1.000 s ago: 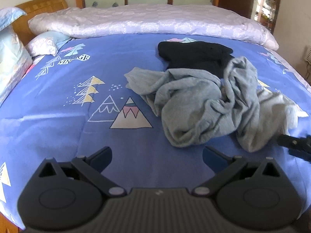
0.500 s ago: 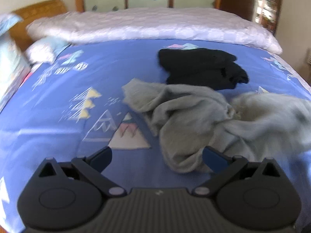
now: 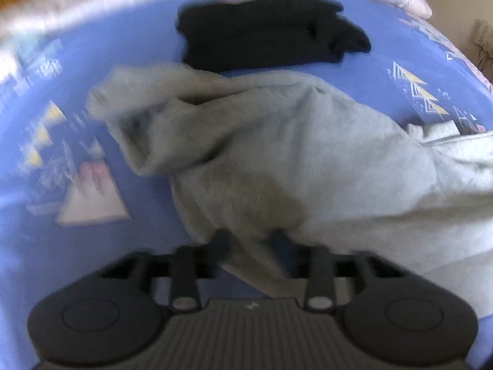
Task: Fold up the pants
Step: 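Grasp the grey garment with the right gripper and lift it up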
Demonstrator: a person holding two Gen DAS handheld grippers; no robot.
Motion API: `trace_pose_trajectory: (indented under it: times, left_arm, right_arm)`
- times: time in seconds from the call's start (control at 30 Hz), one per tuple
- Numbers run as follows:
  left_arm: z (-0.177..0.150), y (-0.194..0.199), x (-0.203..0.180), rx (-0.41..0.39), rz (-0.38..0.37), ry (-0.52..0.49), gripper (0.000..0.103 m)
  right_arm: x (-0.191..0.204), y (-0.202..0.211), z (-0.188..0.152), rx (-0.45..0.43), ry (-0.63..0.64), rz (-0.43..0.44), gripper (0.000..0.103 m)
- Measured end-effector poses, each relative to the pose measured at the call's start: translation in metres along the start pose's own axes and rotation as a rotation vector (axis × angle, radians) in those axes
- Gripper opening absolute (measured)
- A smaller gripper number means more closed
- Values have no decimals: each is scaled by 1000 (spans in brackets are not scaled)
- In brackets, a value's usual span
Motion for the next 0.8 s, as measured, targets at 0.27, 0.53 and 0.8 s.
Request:
trace_pose_trajectory:
  times: [0.27,0.53,0.8]
  left_arm:
    - [-16,97,23,-115,-364,134,64]
    - [-65,175,67,-240,-421,163,101]
    - [-77,146,93,-192,-367,246,95]
  right_arm:
    - [114,42,-53,205,382,631,13]
    - [213,75,-231,530,866,894,17]
    - [191,75,-244,596,958,831,50]
Point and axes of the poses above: each gripper's, at about its wrist camera, not at the fingertips, and y roughly against the way its jaws point, x to its left, z to its top, the point moved 1 cm from there along -y, roughly the way its jaws point, and after that the axes turned 15 degrees about -z, right-handed, at the moved point
